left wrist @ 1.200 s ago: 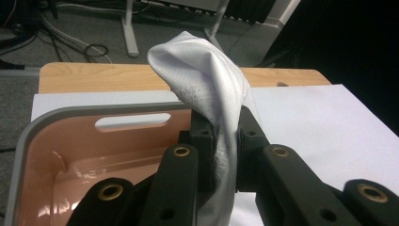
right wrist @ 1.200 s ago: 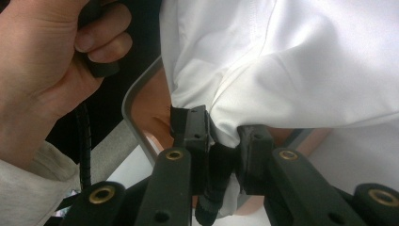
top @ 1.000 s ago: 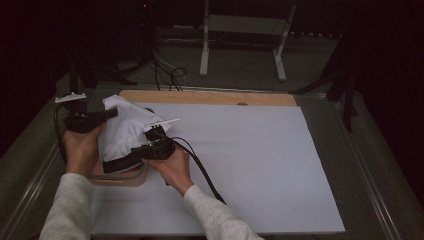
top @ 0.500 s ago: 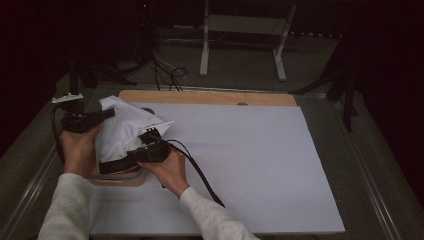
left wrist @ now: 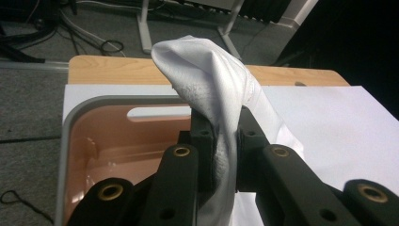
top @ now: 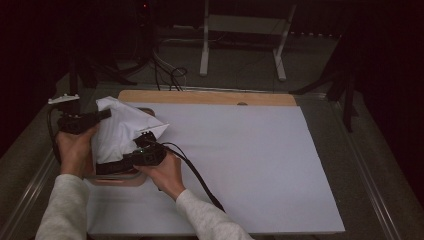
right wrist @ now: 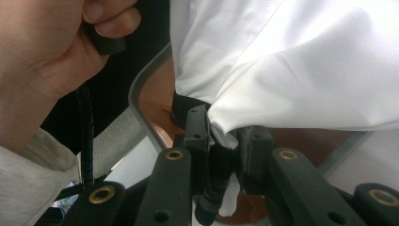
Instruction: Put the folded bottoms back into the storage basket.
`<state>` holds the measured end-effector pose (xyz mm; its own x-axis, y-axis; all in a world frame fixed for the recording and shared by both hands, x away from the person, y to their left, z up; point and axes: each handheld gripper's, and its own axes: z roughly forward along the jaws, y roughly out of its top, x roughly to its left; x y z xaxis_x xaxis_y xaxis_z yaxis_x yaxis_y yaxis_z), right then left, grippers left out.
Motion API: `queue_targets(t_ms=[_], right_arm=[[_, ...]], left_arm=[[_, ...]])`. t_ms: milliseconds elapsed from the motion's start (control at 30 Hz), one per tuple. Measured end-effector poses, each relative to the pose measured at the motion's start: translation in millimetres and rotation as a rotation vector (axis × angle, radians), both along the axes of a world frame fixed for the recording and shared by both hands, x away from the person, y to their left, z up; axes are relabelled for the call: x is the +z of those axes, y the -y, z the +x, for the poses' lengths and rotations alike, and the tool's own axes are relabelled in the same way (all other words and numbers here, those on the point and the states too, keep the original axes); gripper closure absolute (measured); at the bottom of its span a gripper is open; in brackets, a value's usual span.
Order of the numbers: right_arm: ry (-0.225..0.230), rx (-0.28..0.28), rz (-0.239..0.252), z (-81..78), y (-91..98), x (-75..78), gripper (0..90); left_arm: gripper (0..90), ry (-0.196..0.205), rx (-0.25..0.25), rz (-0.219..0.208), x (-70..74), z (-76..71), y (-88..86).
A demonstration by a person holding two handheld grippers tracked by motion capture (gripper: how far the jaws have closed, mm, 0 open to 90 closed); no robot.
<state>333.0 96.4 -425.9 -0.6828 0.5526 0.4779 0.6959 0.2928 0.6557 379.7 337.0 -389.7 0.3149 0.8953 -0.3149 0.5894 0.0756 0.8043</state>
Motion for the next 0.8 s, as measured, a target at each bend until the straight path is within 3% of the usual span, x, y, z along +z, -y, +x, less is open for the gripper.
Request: queue_targets(t_ms=[433,800], right_arm=[[-0.004,0.002,-0.013,0.0,-6.7,-6.4,76.7],[-0.003,0.002,-0.023,1.7,-7.7,-9.1,76.6]], left_arm=[[82.1,-0.030,0.035,-0.001,-9.9,-4.9,-15.6],[81.8,-0.052,0.051,0.007,-14.9,-3.5,-17.3]])
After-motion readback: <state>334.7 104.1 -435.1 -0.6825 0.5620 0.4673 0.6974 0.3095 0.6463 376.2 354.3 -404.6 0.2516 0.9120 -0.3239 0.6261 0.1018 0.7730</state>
